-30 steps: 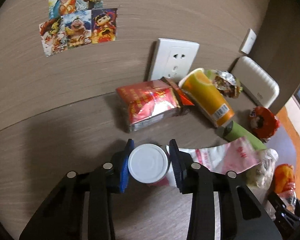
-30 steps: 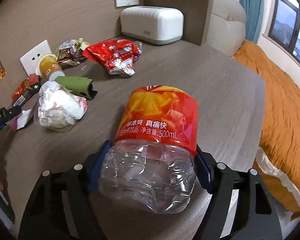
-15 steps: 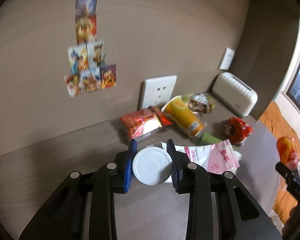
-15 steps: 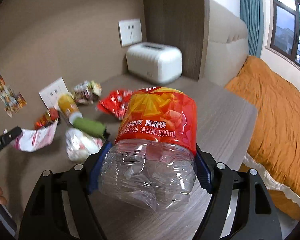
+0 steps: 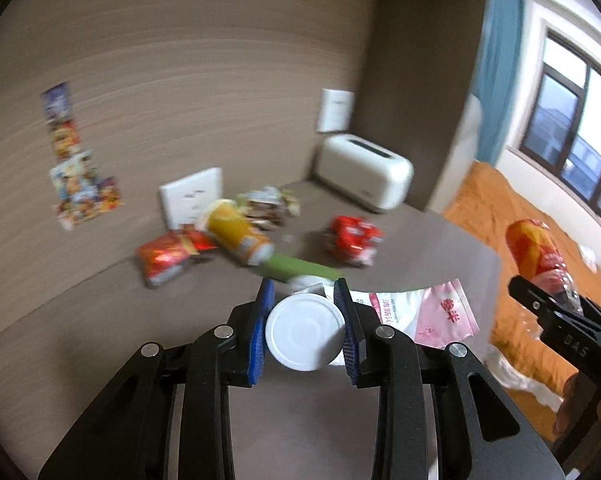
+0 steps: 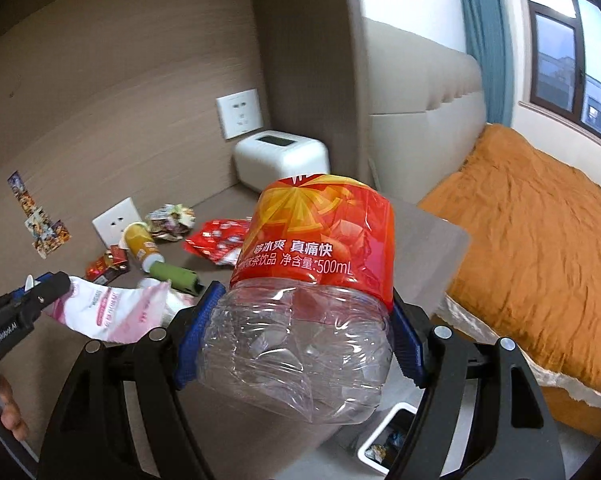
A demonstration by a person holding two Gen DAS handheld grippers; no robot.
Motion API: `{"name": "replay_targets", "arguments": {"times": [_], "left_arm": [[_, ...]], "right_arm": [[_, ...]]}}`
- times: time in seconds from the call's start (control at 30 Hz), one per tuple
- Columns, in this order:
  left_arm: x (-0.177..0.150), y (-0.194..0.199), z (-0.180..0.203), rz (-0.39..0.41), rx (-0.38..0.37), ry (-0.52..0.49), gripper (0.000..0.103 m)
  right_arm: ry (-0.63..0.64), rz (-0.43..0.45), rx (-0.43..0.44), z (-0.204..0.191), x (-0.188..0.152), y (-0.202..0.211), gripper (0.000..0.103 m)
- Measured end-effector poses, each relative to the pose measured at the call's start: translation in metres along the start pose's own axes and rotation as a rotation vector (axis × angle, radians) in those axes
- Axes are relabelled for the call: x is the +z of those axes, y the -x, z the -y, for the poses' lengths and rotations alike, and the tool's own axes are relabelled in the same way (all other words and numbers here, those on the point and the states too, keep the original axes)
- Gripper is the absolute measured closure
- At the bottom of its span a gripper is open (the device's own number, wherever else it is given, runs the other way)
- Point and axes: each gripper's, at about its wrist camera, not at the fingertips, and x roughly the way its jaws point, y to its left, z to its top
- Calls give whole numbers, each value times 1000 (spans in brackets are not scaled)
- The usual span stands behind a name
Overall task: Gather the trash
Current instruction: 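Carry the wrapper and bottle to the white bin and release both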
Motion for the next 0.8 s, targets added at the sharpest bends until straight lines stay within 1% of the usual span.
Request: {"name": "replay_targets", "arguments": {"times": [0.07, 0.23, 0.47, 0.63, 0.8], "left_arm": [[-3, -1, 21, -5, -21, -40, 73], [-11, -9, 74, -30, -105, -120, 73], [-31, -25, 148, -78, -198, -250, 73], [-55, -41, 199, -129, -262, -352, 73], [-93, -61, 247, -201, -321, -458, 73]], "right_arm": [[-17, -6, -19, 14, -3, 4, 27], [-68, -24, -77, 54, -16, 16, 27], [-148, -56, -136, 107, -44, 35, 27], [-194, -93, -189, 143, -71, 47, 27], [-259, -156, -236, 177, -104, 48, 27]]}}
